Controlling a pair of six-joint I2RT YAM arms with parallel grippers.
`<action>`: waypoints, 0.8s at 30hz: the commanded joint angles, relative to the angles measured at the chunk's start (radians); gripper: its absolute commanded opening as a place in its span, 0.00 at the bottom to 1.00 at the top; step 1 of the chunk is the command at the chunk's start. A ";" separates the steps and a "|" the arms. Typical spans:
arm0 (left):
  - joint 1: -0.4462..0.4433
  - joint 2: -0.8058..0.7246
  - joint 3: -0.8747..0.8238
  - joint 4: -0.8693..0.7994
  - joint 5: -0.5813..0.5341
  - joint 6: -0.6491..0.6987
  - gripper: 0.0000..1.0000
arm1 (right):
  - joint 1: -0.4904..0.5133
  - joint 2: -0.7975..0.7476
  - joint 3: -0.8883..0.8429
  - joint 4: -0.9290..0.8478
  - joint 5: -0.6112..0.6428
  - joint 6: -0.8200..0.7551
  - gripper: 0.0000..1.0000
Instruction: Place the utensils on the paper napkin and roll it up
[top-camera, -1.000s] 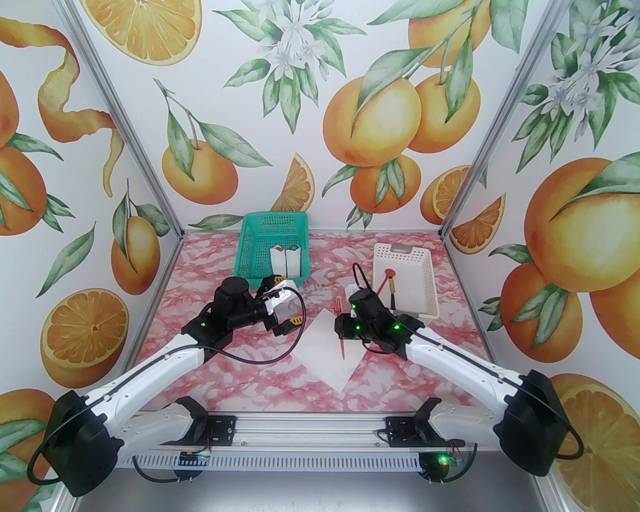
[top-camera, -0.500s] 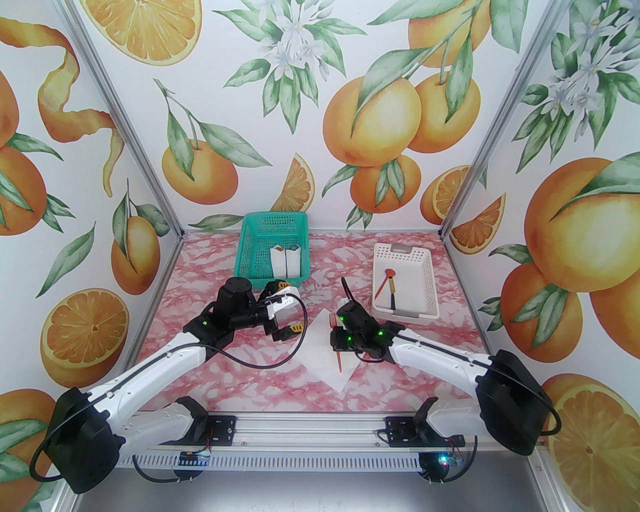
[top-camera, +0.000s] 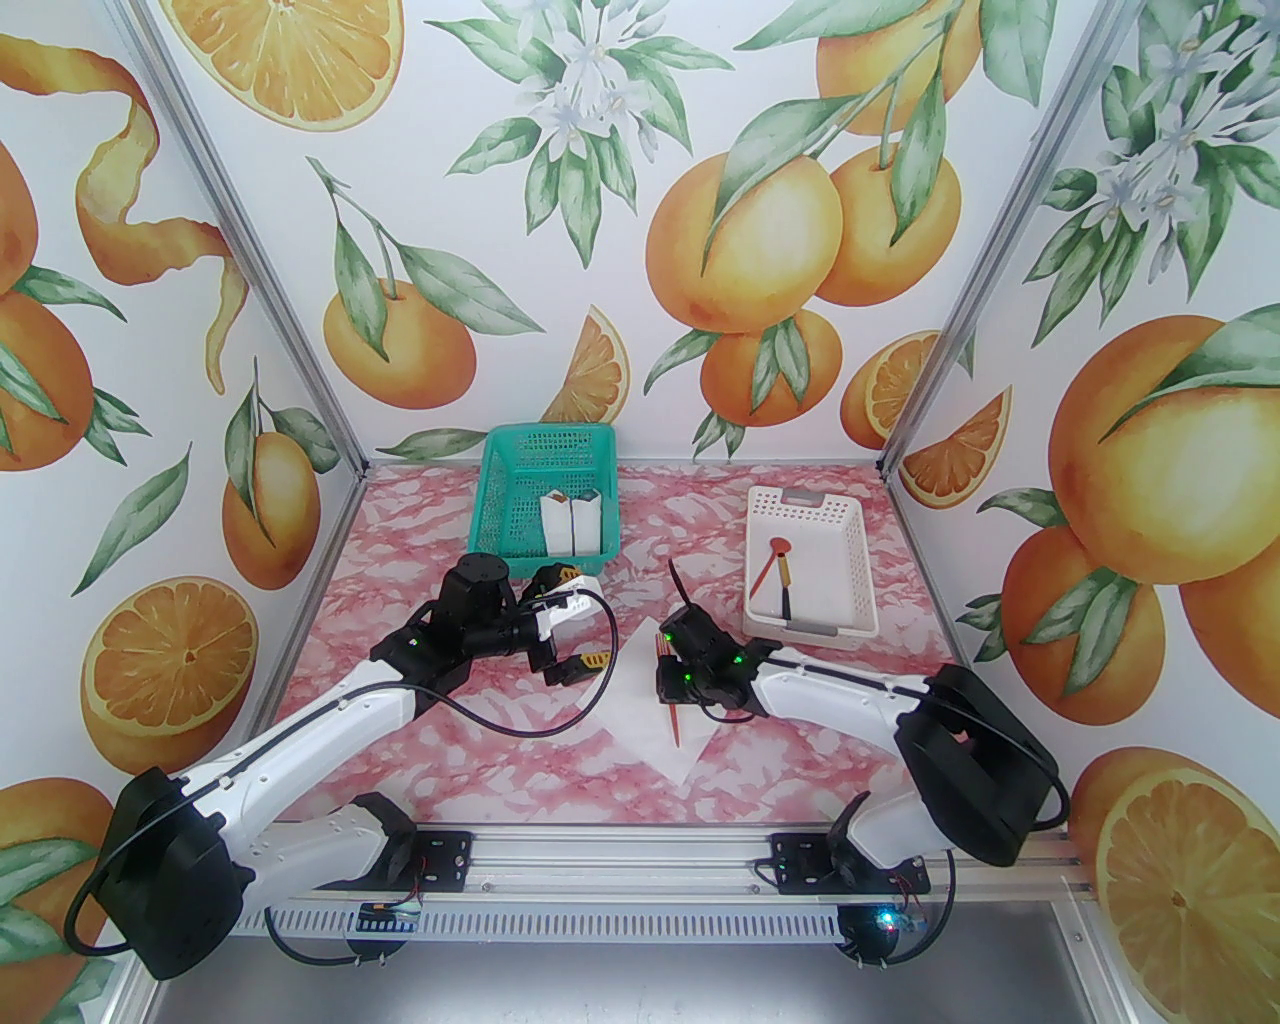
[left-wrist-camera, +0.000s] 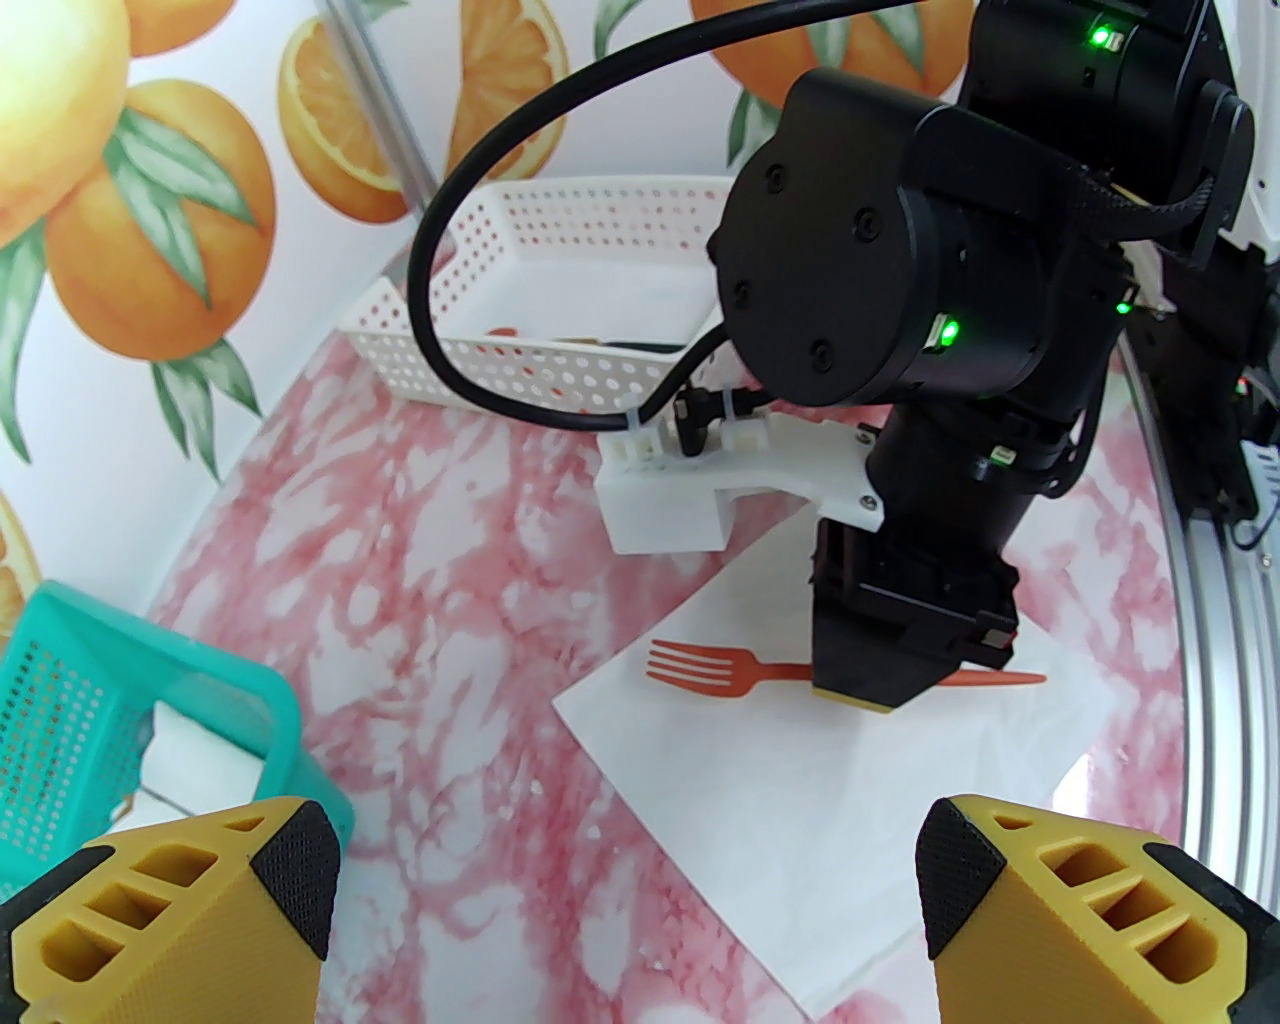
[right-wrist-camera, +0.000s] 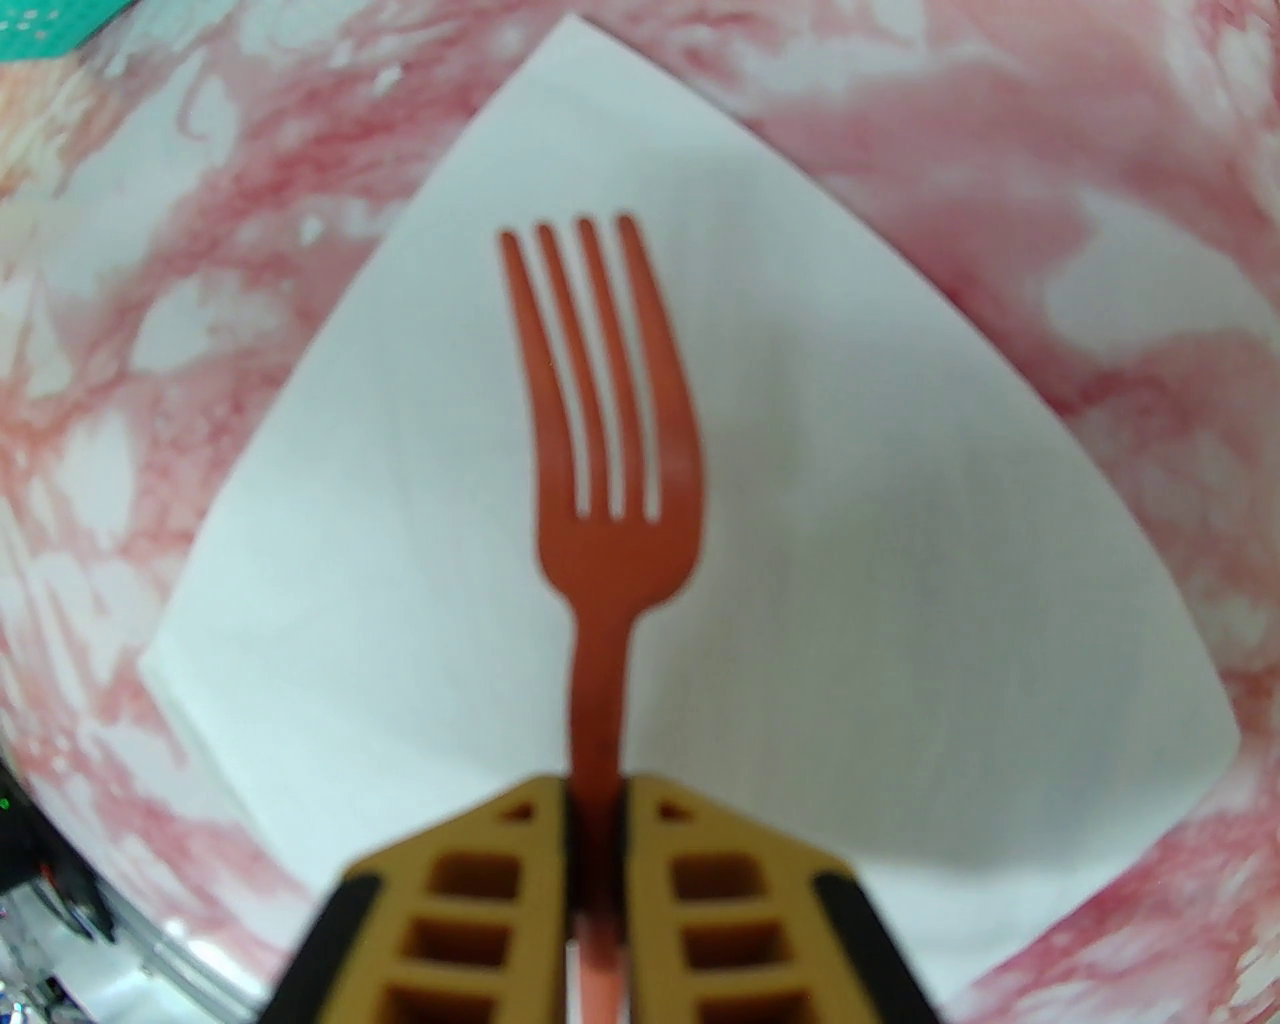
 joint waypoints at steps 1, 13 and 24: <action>-0.006 0.003 0.041 -0.007 0.023 0.025 1.00 | 0.006 0.021 0.034 0.035 0.020 -0.014 0.14; -0.008 0.002 0.039 -0.005 0.009 0.025 1.00 | 0.006 0.057 0.034 0.052 0.038 -0.005 0.14; -0.008 0.003 0.039 -0.003 -0.001 0.026 1.00 | 0.006 0.077 0.031 0.045 0.063 -0.012 0.15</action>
